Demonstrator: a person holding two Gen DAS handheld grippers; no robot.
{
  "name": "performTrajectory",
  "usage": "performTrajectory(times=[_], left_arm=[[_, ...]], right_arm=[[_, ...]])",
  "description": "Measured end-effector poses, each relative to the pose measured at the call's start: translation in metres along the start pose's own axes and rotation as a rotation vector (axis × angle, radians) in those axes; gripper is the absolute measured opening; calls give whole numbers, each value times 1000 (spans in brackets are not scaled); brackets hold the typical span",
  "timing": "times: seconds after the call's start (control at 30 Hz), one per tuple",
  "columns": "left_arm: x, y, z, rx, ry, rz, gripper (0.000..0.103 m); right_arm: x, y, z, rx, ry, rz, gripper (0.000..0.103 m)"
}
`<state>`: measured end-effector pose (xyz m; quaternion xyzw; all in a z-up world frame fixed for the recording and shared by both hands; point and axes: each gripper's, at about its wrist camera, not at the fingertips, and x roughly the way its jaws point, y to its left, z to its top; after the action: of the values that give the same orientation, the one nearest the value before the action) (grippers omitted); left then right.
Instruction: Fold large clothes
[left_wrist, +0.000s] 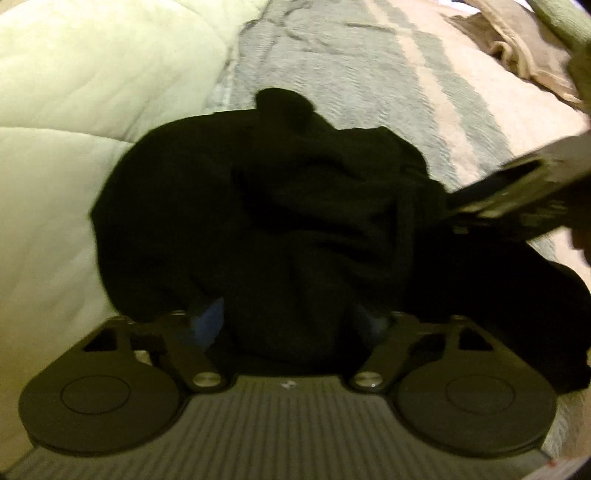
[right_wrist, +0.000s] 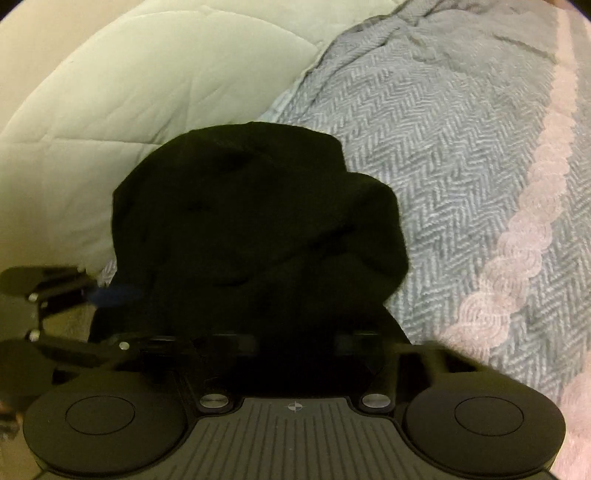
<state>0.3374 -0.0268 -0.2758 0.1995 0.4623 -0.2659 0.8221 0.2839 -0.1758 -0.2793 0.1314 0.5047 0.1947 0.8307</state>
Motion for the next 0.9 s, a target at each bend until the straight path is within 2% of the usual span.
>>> performTrajectory(times=[0.03,0.1,0.13,0.23,0.37,0.5,0.6,0.77,0.9], left_arm=[[-1,-3,0,10,3,-13,39],[-9,-10,2,32,2,-11,23],[-14,-14,5,39,-2,-2,12],[-36,-18,14,34,-31,1,2],[-85,-40,34,60,-109,-19,1],[-136,-96,55,106,-188,-89,0],[-175,-169,62,180,-243,-169,0],[-227,-305,60,233,-292,-339,0],[-253,-414,51,251,-293,-428,0]], right_arm=[[-8,0,1,21,-10,12,10],[-27,5,3,23,-27,19,8],[-43,8,4,13,-49,19,8],[-98,12,4,7,-127,12,8],[-183,0,-11,62,-230,-23,7],[-285,-28,-57,149,-338,-98,7],[-372,-57,-104,223,-425,-188,7],[-532,-124,-200,325,-547,-357,7],[-635,-170,-271,364,-579,-523,7]])
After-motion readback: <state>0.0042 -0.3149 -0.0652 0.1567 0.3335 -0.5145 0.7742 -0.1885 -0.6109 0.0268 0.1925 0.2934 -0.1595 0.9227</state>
